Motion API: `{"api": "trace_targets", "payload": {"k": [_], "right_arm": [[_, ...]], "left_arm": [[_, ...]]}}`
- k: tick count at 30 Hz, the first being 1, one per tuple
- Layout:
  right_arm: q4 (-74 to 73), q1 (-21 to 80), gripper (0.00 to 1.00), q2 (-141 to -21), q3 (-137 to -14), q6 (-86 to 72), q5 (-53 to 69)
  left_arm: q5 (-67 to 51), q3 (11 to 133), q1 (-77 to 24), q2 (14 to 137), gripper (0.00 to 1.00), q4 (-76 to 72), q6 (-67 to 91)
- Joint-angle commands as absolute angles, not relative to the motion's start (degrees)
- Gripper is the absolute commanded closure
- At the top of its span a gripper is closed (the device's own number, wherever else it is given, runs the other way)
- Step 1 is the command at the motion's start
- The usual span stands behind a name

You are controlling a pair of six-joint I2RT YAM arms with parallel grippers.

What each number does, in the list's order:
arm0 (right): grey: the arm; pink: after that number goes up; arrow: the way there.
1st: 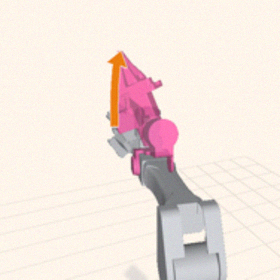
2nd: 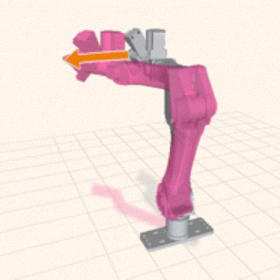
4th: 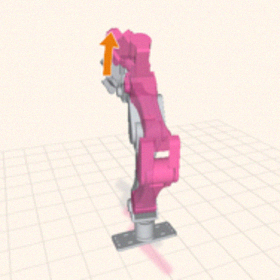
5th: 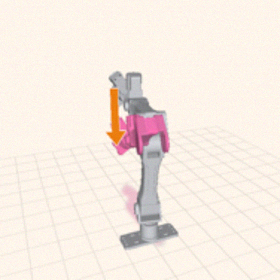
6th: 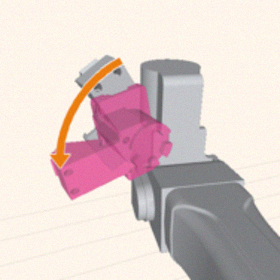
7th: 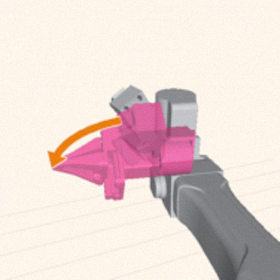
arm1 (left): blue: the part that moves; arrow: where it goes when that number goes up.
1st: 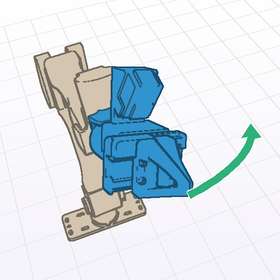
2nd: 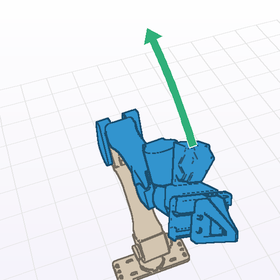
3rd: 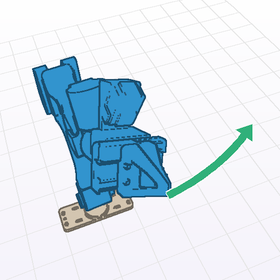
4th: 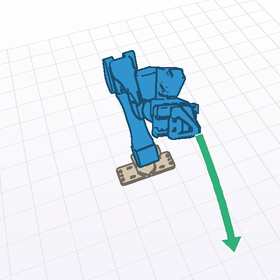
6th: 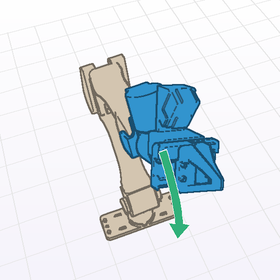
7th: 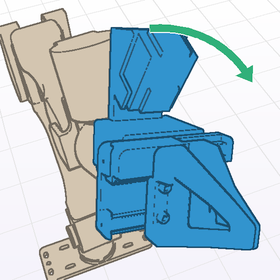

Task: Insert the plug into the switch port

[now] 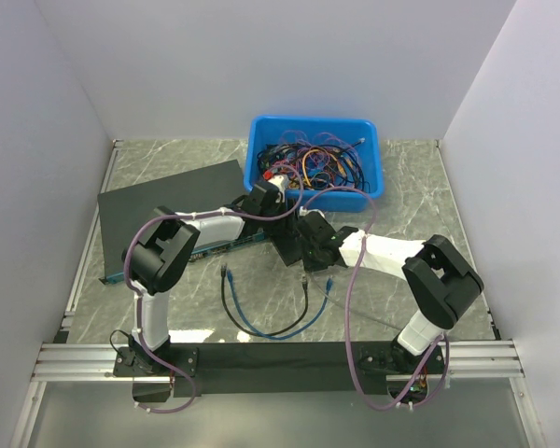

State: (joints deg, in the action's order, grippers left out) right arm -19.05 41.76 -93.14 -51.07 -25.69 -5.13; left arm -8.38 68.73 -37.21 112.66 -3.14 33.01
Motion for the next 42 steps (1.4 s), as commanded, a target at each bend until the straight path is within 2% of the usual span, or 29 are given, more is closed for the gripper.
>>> {"api": "trace_targets", "payload": {"k": [1,12,42], "right_arm": [[-16.3,41.9,1.0,-92.9,-53.8,-23.9,-5.7],[-16.7,42.0,1.0,-91.7,-57.0,-21.0,-4.6],[-8.7,42.4,1.0,-90.8,-55.2,-12.4,-7.7]], "left_arm": [[-9.1,66.4,-37.4,111.8,0.34,3.3,30.3],[-8.7,66.4,-40.3,111.6,0.44,3.8,25.4],[-19.0,61.6,-44.6,109.2,0.45,1.1,15.3]]}}
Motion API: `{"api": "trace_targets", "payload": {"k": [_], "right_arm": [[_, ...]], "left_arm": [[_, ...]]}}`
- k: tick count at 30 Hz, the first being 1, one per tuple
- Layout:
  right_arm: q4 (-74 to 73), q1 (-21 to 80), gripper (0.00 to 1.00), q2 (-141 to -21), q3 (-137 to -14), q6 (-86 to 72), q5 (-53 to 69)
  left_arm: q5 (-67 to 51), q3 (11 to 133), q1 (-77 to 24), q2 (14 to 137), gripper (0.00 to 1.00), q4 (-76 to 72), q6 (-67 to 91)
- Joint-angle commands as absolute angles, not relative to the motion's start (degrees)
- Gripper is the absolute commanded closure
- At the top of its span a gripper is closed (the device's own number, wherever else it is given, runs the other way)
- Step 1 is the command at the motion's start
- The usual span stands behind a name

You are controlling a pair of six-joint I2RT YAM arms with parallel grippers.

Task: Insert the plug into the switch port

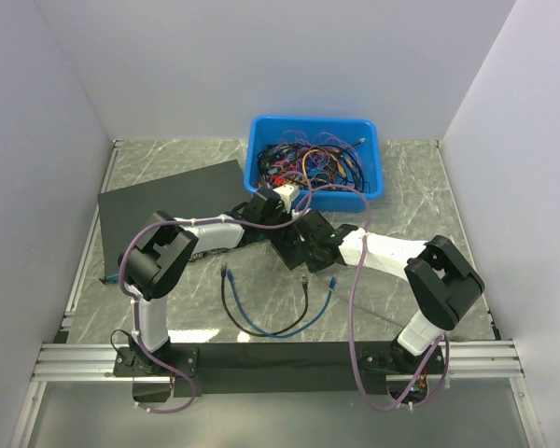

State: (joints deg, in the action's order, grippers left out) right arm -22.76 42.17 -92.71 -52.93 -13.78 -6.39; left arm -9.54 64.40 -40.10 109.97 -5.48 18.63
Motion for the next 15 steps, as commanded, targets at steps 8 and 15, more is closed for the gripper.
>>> {"api": "trace_targets", "payload": {"k": [8,15], "right_arm": [[-1.2,42.4,1.0,-87.2,-51.8,-12.2,-6.2],[8.8,42.4,1.0,-82.8,-47.3,-11.8,-7.8]], "left_arm": [[-23.5,61.8,-45.7,109.9,0.46,1.3,13.7],[-32.1,62.2,-46.8,111.9,0.47,1.3,13.0]]}}
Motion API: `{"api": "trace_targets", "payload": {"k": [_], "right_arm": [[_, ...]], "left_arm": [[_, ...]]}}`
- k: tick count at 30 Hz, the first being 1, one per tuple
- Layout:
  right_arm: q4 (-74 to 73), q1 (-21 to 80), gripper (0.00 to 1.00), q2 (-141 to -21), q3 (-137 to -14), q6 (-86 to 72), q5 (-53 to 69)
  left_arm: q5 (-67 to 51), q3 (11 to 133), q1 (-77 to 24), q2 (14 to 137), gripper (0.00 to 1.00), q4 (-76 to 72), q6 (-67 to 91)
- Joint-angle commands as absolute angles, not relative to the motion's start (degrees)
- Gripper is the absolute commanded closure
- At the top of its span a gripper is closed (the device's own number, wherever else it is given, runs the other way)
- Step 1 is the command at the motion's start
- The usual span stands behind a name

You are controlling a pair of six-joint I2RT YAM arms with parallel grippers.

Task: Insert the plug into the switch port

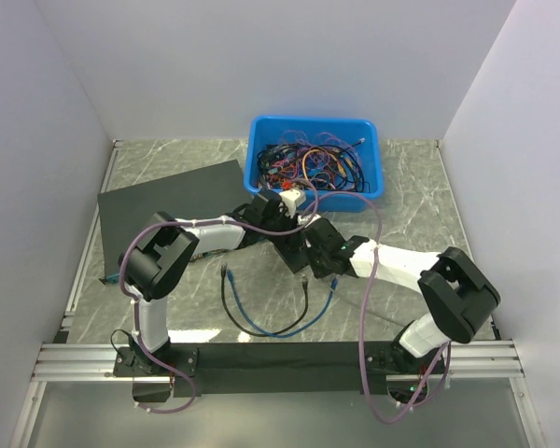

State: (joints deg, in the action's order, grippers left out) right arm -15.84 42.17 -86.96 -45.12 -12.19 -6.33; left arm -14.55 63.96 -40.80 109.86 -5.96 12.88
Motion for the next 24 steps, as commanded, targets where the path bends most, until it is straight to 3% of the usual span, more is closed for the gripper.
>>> {"api": "trace_targets", "payload": {"k": [1,24], "right_arm": [[10.8,42.3,1.0,-82.4,-46.8,-11.7,-7.9],[37.9,42.3,1.0,-86.0,-45.0,-9.4,-11.3]], "left_arm": [[-33.1,62.2,-47.1,112.1,0.47,1.5,12.7],[-49.3,62.0,-51.1,115.3,0.5,5.0,9.6]]}}
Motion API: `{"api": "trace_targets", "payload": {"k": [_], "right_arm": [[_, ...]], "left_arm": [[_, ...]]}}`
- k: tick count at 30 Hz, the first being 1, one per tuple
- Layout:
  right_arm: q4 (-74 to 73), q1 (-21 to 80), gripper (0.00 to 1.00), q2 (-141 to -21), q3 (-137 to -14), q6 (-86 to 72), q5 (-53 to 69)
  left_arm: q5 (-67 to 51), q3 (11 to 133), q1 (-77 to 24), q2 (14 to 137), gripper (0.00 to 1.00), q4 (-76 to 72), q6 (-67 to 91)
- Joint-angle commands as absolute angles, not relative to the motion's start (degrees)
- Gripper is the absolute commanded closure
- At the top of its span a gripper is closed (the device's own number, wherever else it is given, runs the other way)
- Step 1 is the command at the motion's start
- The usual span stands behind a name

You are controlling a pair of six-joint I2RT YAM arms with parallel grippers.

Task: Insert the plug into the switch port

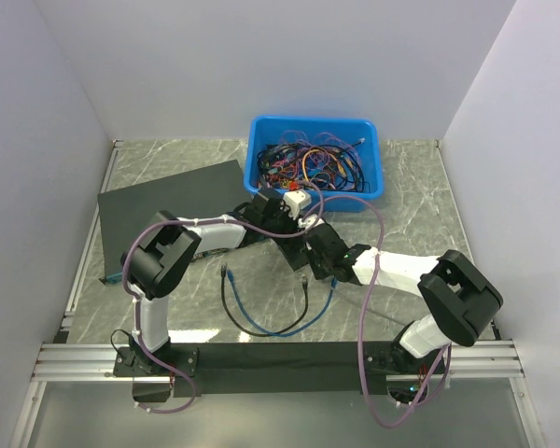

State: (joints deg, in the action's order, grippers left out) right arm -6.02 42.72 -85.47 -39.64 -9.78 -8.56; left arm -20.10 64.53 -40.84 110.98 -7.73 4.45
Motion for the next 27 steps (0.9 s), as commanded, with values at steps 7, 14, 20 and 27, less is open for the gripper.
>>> {"api": "trace_targets", "payload": {"k": [7,14,20,27], "right_arm": [[38.6,42.4,1.0,-83.0,-45.3,-9.6,-11.3],[35.2,42.5,1.0,-84.0,-48.2,-11.0,-9.8],[32.2,42.5,1.0,-85.0,-48.3,-11.8,-9.8],[30.9,43.2,1.0,-83.3,-42.6,-13.7,-11.1]], "left_arm": [[-48.4,63.6,-51.8,117.8,0.5,7.7,9.2],[-47.8,60.9,-51.9,118.4,0.45,5.2,10.7],[-42.3,61.3,-51.9,116.6,0.41,7.9,12.6],[-28.9,62.2,-51.9,113.5,0.3,11.7,16.0]]}}
